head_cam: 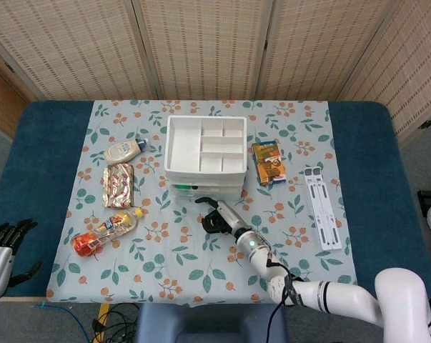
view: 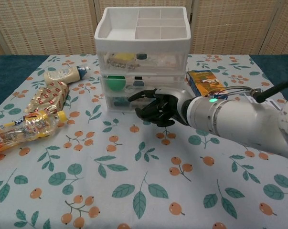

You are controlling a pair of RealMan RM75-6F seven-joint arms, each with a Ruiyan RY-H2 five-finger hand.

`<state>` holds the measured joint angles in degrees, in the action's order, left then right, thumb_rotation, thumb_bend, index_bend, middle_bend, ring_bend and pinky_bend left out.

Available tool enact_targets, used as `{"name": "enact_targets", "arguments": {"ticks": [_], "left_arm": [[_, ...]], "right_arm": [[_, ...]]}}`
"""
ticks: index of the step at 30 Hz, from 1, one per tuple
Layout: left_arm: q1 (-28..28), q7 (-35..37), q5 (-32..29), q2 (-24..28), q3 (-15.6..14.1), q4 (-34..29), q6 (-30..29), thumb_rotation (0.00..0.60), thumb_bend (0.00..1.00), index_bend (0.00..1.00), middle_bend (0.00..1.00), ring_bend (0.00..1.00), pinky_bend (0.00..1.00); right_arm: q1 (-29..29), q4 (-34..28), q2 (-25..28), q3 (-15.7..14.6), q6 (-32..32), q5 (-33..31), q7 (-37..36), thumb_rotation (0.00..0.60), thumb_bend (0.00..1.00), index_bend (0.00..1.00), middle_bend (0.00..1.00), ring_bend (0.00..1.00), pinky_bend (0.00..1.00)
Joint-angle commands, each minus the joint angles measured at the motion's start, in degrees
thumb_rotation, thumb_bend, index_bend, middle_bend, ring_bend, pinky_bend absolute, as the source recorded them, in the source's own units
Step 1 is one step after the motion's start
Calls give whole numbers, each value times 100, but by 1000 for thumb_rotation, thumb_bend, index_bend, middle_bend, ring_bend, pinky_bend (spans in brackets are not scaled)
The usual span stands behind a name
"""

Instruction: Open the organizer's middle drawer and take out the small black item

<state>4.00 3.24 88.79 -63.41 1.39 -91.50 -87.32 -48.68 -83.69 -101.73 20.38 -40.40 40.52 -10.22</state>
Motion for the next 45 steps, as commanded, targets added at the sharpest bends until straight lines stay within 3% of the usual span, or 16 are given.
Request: {"name": "enact_targets", "arguments": {"ticks": [1,9,14,19,24,45], "left_arm": [[-3,9,0,0,1,2,-7,600,216,184,180,192,121],[-18,21,4,4,-12,1,-21,600,216,184,180,192,121],[-31,35,-8,18,-18,16,-23,600,216,184,180,192,121],[-21,28,21,19,-17,7,-29,600,216,184,180,192,121],[6,-11,60,11,-15,-37,-17,600,216,184,180,192,121],[41,-57,14,-37,-16,-25,57,600,215,184,180,192,121]], "right_arm": [[33,-64,23,-34,-4,39,-1,600,597,175,828,910,1000],[139,-236,115,-72,-81,129,-13,600,598,175,828,910,1000],[389,-831,518,-210,-221,565,10,600,598,155,824,910,1000],[611,-1280,932,-439,-791,1348,443,600,598,84,820,910,1000],[710,-1304,1022,-595,-1441,1801,1079,600,598,74,817,910,1000],[576,-927,888,-552,-1280,1238,1497,600,598,74,817,910,1000]]}}
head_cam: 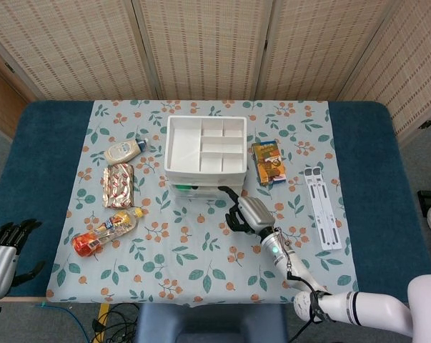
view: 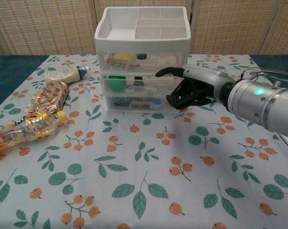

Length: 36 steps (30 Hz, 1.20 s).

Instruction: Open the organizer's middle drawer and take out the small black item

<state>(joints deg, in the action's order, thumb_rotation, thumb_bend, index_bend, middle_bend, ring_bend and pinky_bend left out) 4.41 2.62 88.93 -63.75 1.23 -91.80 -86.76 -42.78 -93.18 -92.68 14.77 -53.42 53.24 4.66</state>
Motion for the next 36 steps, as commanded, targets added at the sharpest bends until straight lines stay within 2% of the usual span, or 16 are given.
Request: {"name": "enact_targets", "arguments": {"ticks": [1,24,28,36], "left_arm": [[-2,9,-4,-6,0,11,-2,600,215,184,180,192,121],[-25,76,-30,-39,-11,88,-14,600,215,184,180,192,121],[-26,71,-39,-39,-15,88,-2,600,216,184,180,192,121],[-26,76,-50,-47,-8,70,0,600,216,184,180,192,121]], "right_arm": [[-19,32,-24,9,29,-47,18,600,598,74,817,910,1000],[-138,154,-98,54,180,-383,148,600,598,77,817,910,1000],[-106,63,-39,34,178,-370,122,600,598,147,818,911,1000],[-34,-162,109,-42,203,-319,70,600,598,205,820,913,1000]]}}
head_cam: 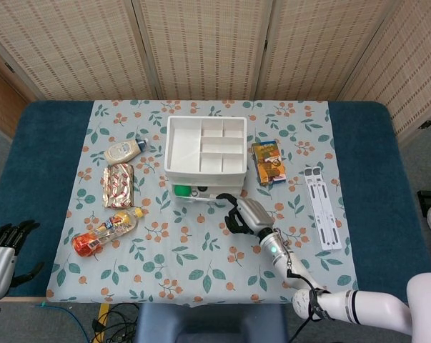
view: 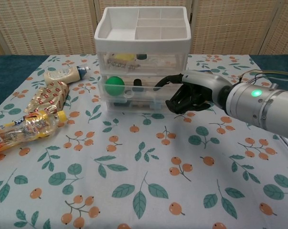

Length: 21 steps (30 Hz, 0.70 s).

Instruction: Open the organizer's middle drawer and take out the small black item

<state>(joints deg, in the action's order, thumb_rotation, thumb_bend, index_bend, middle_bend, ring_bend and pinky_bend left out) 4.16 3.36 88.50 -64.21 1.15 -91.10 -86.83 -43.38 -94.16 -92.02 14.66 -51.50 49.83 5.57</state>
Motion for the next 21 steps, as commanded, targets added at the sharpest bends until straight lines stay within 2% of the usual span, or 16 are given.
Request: {"name": "enact_targets", "arguments": {"ticks": [1,21], "left_arm": [[0,0,-14,-4,0,2,13,600,216,184,180,192,121],[26,5,-43,-40,13,50,63,600,216,184,180,192,121]], "right_arm": [[39,-102,64,-41,19,30,-38,600,598,209,820,913,1000],[409,-1048,857,-563,151,517,-233,600,599,212,820,916,1000]]}}
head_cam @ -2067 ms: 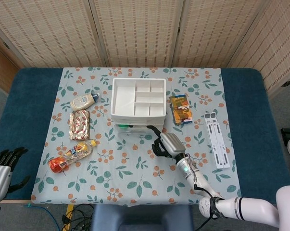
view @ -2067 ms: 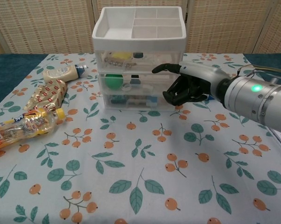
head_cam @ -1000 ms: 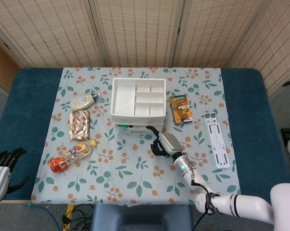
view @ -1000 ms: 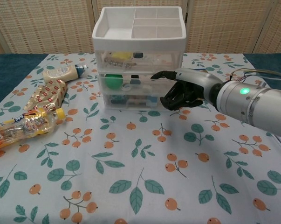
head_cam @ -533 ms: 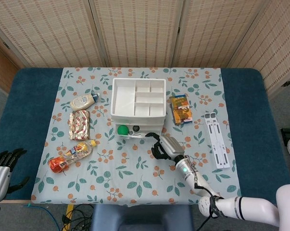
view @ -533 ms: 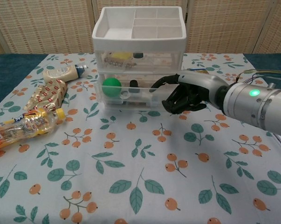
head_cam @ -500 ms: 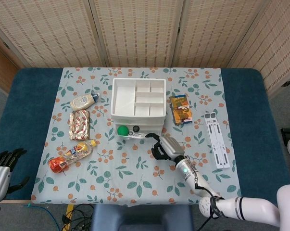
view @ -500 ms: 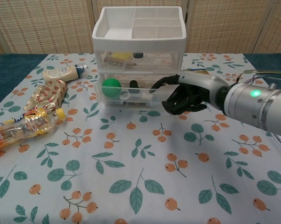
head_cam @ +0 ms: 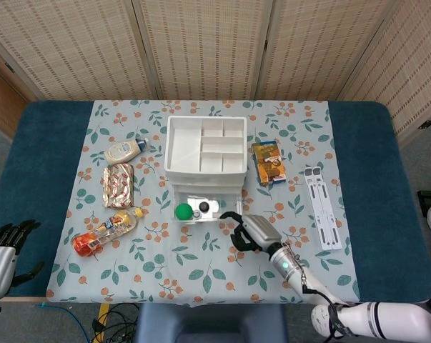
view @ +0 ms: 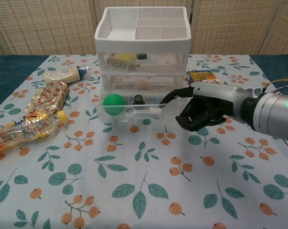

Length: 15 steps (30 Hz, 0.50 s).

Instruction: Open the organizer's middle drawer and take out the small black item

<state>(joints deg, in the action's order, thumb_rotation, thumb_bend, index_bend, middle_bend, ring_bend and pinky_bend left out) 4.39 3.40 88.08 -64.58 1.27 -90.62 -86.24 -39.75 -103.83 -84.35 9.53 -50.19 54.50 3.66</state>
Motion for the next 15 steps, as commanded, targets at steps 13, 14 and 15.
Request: {"name": "enact_targets", "arguments": {"ticks": [13,14,15], "left_arm": [[12,-39,-26,28,14,-40,14,600,216,184,180,192,121],[11,-40,-30,30,10,-38,20,600,216,184,180,192,121],[11,-40,-30,31,10,-38,20,600,216,184,180,192,121]], "right_arm": [[66,-810,762,-65,217,747,-259,600,599,73,812,916,1000],[38,-869,814,-40,222,799,-228,600,599,73,812,917,1000],[33,-882,827,-38,227,800,-224,600,600,73,811,918,1000]]}}
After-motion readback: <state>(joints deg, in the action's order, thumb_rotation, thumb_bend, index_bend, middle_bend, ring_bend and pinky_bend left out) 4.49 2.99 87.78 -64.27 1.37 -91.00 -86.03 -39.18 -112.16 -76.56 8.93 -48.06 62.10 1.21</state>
